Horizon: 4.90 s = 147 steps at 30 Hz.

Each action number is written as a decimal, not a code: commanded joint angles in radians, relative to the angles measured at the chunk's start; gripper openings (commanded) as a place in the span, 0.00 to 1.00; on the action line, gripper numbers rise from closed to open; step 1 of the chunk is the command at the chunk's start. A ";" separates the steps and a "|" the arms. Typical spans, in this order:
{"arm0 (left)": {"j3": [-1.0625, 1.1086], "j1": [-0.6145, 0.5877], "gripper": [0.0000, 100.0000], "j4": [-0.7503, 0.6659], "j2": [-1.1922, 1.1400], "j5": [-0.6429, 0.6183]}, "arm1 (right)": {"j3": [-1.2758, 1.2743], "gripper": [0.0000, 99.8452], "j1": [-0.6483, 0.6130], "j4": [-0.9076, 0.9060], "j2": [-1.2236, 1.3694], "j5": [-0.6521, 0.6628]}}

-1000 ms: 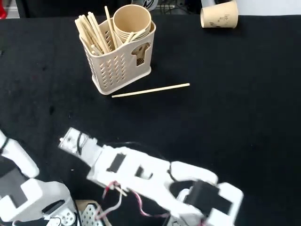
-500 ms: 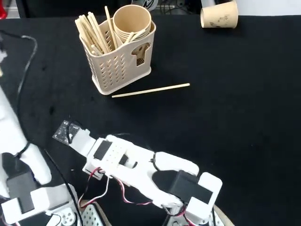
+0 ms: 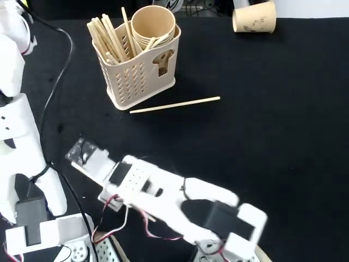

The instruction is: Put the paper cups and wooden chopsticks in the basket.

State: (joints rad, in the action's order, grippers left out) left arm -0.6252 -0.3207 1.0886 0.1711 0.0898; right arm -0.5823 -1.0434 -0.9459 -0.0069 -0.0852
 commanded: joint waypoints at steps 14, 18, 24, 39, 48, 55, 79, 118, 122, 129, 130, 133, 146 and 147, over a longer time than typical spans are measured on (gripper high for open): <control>0.004 0.035 0.03 -0.052 0.083 -0.120 | -0.071 0.01 0.555 -0.440 -1.081 -0.029; 0.111 0.113 0.03 -0.186 0.091 -0.195 | -0.054 0.01 0.753 -0.367 -1.359 -0.031; 0.441 0.223 0.03 -0.502 0.100 -0.203 | -0.189 0.01 0.870 -0.141 -1.575 -0.031; 1.199 0.320 0.03 -1.100 0.391 -0.253 | -0.407 0.01 0.965 0.252 -1.573 -0.144; 1.402 0.275 0.03 -1.315 0.374 -0.385 | -0.415 0.01 0.896 0.250 -1.572 -0.137; 1.477 0.286 0.18 -1.183 0.485 -0.411 | -0.394 0.01 0.890 0.265 -1.563 -0.137; 1.923 -0.005 0.22 -0.341 1.490 -0.439 | 0.160 0.01 0.606 1.049 -0.621 -0.101; 2.319 -0.054 0.19 -0.539 1.649 -0.273 | 0.174 0.17 0.549 1.263 -0.120 -0.106; 2.319 -0.056 0.19 -0.539 1.649 -0.273 | 0.200 0.23 0.555 0.984 -0.242 -0.101; 2.318 -0.059 0.19 -0.539 1.649 -0.273 | 0.372 0.23 0.623 0.219 -0.515 0.041; 2.318 -0.059 0.19 -0.539 1.649 -0.273 | 0.384 0.23 0.623 0.129 -0.549 0.106; 2.318 -0.059 0.19 -0.539 1.649 -0.275 | 0.415 0.23 0.618 -0.114 -0.627 0.356; 2.318 -0.061 0.19 -0.539 1.649 -0.275 | 0.031 0.23 0.621 -0.358 -0.654 1.120; 2.318 -0.061 0.19 -0.539 1.649 -0.273 | 0.001 0.23 0.632 -0.330 -0.634 1.135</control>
State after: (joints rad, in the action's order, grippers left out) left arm 1.6794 -0.3805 0.5715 1.8067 -0.1880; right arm -0.5040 -0.4358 -1.3479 -0.6697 0.9659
